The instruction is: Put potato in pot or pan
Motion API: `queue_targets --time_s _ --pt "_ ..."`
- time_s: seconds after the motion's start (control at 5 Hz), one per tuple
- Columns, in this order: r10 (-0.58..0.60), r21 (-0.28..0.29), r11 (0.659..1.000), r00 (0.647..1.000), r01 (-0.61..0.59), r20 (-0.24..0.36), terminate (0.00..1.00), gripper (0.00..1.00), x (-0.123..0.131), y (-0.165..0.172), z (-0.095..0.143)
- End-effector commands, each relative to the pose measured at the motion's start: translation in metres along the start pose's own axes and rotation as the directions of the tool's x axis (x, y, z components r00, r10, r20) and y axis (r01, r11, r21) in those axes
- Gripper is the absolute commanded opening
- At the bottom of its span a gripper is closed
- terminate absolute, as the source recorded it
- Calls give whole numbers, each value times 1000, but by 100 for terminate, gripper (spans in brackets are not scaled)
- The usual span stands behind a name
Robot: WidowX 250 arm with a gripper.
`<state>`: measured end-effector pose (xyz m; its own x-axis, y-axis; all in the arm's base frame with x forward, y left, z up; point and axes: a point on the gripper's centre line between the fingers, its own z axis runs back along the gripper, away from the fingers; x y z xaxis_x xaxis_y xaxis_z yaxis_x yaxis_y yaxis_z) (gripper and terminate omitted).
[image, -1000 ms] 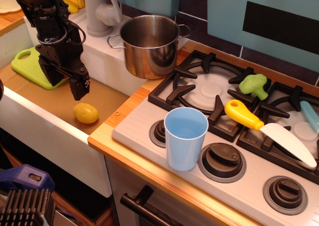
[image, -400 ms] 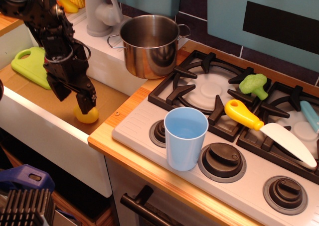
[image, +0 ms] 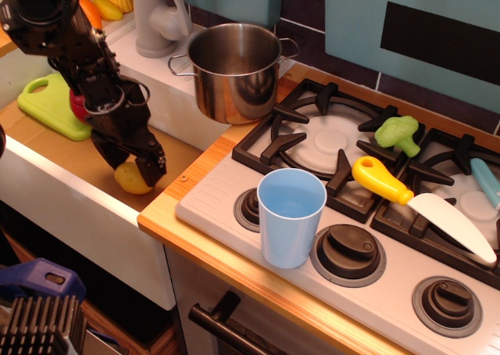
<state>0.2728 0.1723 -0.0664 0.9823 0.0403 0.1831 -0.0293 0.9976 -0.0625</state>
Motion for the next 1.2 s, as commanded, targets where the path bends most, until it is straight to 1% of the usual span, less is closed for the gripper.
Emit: queue_targets --time_s 0.0,0.2,0.4,0.6,0.8,1.0 --pt "20 -19 1000 999 -19 37 0 100 0 8 -4" --pt "29 -14 999 999 -28 31 0 100 -1 8 -4" --pt "21 1 1000 1000 -21 23 0 0 -2 8 -2" --pt "16 -7 1000 1000 -16 -3 0 0 1 8 6" --pt "18 8 1000 999 -18 -41 0 0 2 5 25" --pt "15 20 1000 998 -14 -59 0 0 12 4 46"
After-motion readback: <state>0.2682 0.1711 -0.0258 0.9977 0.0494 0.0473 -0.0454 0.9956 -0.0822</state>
